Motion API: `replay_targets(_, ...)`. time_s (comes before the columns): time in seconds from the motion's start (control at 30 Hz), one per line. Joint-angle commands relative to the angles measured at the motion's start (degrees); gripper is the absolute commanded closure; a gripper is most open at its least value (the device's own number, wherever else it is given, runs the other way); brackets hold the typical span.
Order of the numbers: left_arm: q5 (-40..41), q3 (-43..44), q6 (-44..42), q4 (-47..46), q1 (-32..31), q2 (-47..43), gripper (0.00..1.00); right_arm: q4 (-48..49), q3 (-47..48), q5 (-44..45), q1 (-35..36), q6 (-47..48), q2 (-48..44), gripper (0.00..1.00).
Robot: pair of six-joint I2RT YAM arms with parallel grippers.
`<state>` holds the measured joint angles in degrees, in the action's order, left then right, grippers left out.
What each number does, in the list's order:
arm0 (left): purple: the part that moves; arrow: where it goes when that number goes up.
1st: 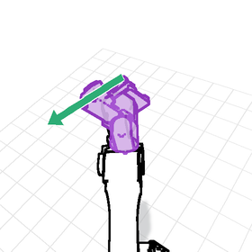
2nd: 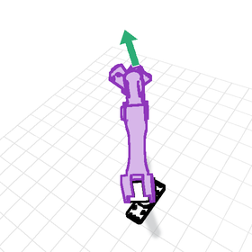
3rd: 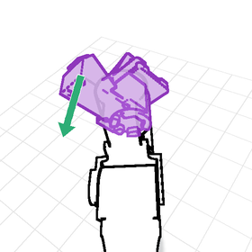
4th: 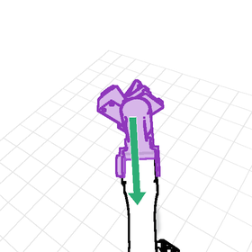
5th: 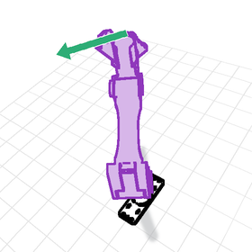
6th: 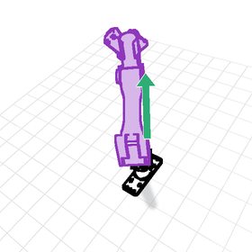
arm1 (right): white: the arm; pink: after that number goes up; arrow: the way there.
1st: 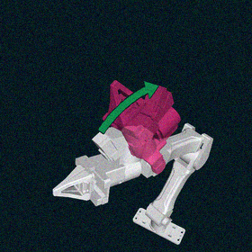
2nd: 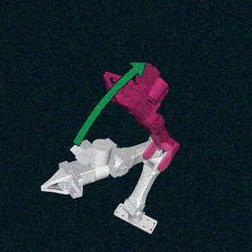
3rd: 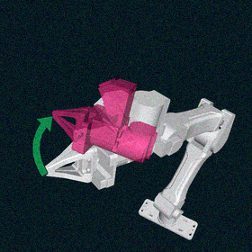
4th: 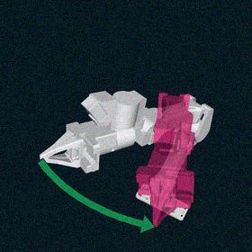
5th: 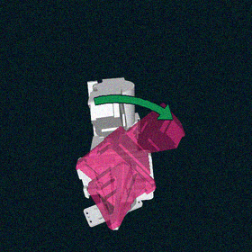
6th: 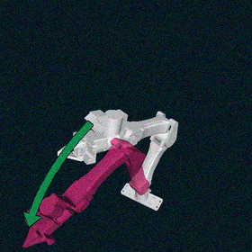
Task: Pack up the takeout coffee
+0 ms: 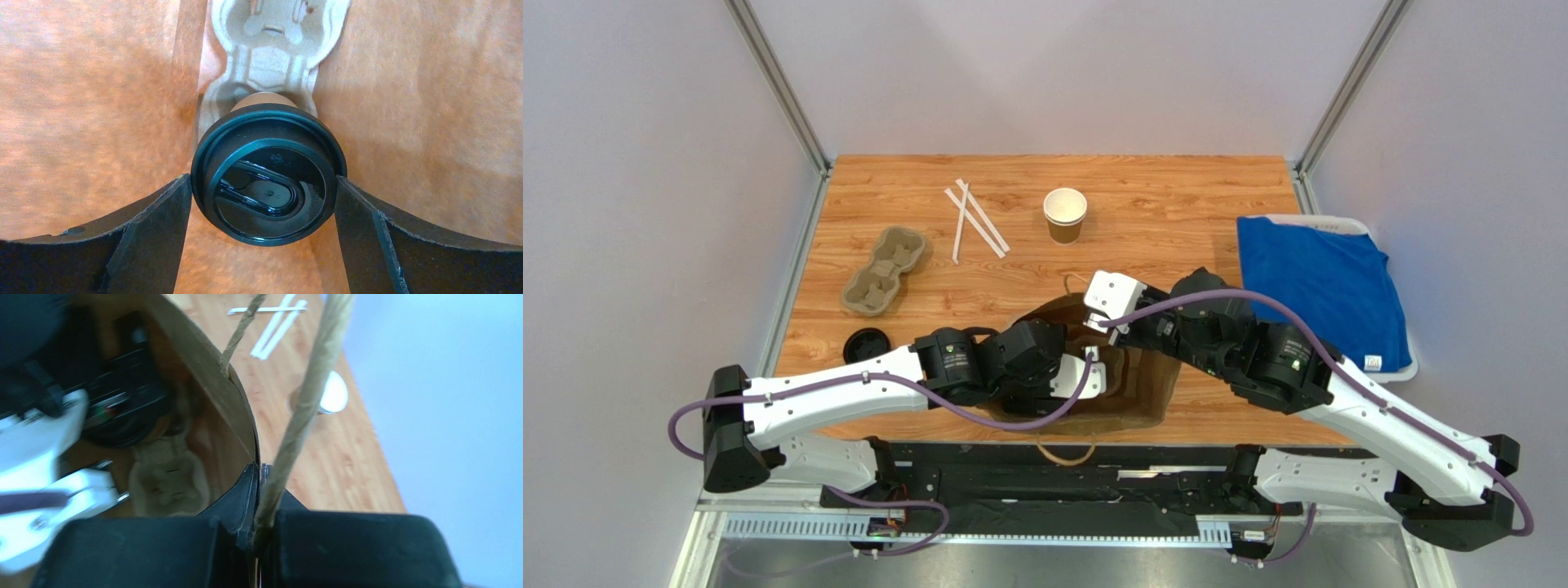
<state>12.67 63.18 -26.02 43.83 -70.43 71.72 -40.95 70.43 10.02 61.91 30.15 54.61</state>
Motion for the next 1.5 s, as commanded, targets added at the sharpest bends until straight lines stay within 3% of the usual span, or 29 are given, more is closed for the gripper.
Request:
replay_targets(0.0,4.99,-3.05,-1.04,-7.35,-0.41,-2.55,0.69,12.64,0.93,13.52,0.23,8.41,0.76,1.00)
replay_targets(0.23,7.63,-5.60,-2.01,-12.89,-0.41,-2.64,0.69,18.53,0.59,17.75,1.01,15.19,1.38,1.00)
replay_targets(0.6,9.57,-11.67,-2.19,-17.11,-0.41,-3.87,0.69,15.81,-7.94,17.14,8.49,14.41,-1.70,1.00)
replay_targets(0.87,8.34,-13.43,-4.38,-21.42,-0.93,-8.53,0.70,13.62,-5.93,16.43,9.63,11.07,-1.08,1.00)
replay_targets(1.27,13.17,-15.45,-5.71,-21.42,-0.85,-6.77,0.72,11.15,-3.46,14.59,10.69,8.35,-0.38,1.00)
replay_targets(1.47,13.09,-20.46,-8.08,-28.35,-0.85,-10.72,0.72,10.19,-3.11,13.53,11.74,7.38,-0.29,1.00)
